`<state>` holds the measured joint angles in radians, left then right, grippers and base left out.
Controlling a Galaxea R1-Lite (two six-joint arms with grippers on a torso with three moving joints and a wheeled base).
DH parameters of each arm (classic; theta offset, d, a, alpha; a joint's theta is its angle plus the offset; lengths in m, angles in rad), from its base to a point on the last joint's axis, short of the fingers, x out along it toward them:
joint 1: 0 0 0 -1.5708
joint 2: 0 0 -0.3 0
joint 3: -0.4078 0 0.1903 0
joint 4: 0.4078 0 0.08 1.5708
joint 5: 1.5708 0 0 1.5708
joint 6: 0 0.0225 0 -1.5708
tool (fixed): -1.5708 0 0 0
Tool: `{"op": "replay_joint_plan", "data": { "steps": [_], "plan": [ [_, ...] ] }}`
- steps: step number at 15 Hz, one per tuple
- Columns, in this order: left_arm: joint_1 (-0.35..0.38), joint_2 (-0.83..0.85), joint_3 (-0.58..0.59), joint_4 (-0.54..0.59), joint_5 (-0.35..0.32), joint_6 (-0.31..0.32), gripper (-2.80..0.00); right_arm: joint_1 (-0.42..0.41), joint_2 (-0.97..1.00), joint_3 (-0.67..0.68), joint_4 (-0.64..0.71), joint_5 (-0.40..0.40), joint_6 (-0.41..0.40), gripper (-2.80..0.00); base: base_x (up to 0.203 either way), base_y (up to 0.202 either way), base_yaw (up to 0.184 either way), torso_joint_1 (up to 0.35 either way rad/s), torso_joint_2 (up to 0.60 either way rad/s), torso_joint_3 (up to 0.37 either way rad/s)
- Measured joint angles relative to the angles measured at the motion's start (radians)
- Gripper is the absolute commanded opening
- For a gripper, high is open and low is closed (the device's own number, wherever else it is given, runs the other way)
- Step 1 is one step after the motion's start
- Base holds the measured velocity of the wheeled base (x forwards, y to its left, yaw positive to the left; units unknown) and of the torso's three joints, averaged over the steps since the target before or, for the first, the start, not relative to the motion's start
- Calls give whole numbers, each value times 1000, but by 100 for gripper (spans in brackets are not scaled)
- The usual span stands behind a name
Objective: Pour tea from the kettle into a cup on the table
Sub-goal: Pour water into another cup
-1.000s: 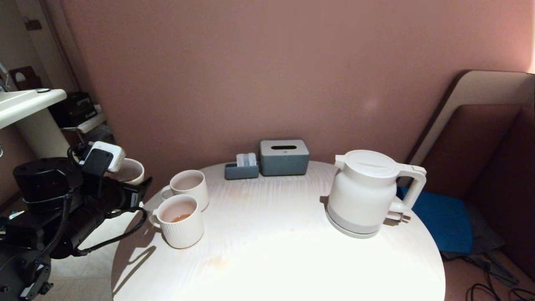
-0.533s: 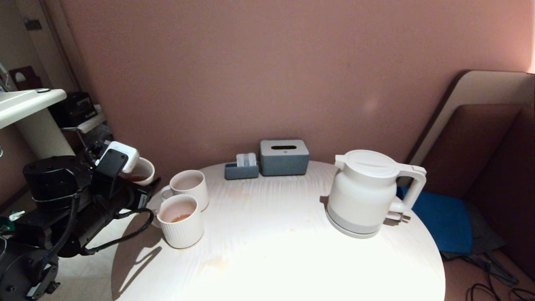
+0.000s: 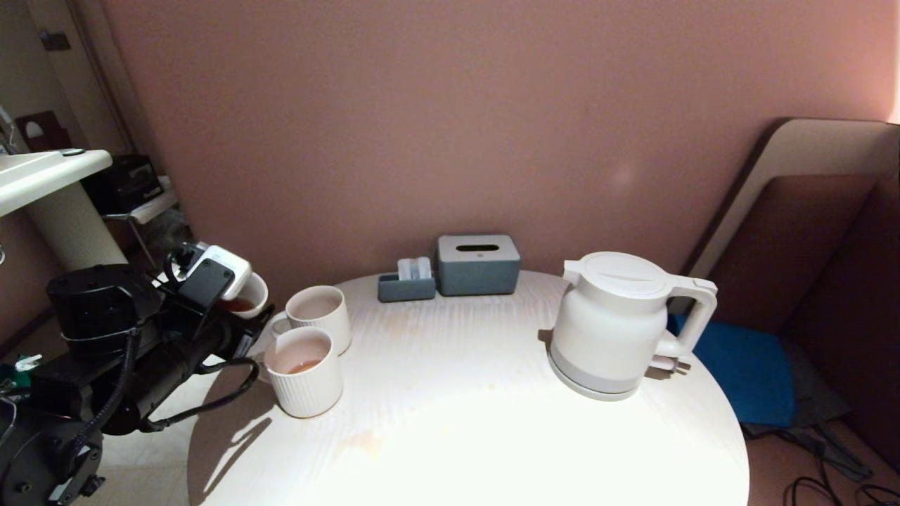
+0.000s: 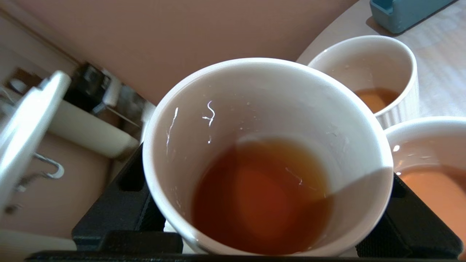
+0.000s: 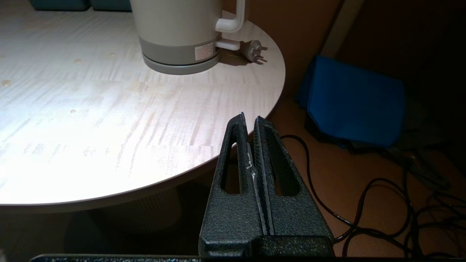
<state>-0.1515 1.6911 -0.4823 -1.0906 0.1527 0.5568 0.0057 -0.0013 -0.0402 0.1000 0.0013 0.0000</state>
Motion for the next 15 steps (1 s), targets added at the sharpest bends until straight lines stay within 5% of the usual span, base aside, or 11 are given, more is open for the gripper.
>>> {"op": "replay_joint_plan", "data": {
  "steps": [15],
  "plan": [
    [-22, 28, -30, 7, 0, 345, -280, 0, 0, 0, -1, 0, 0, -280, 0, 0, 0, 0, 0, 0]
  ]
}}
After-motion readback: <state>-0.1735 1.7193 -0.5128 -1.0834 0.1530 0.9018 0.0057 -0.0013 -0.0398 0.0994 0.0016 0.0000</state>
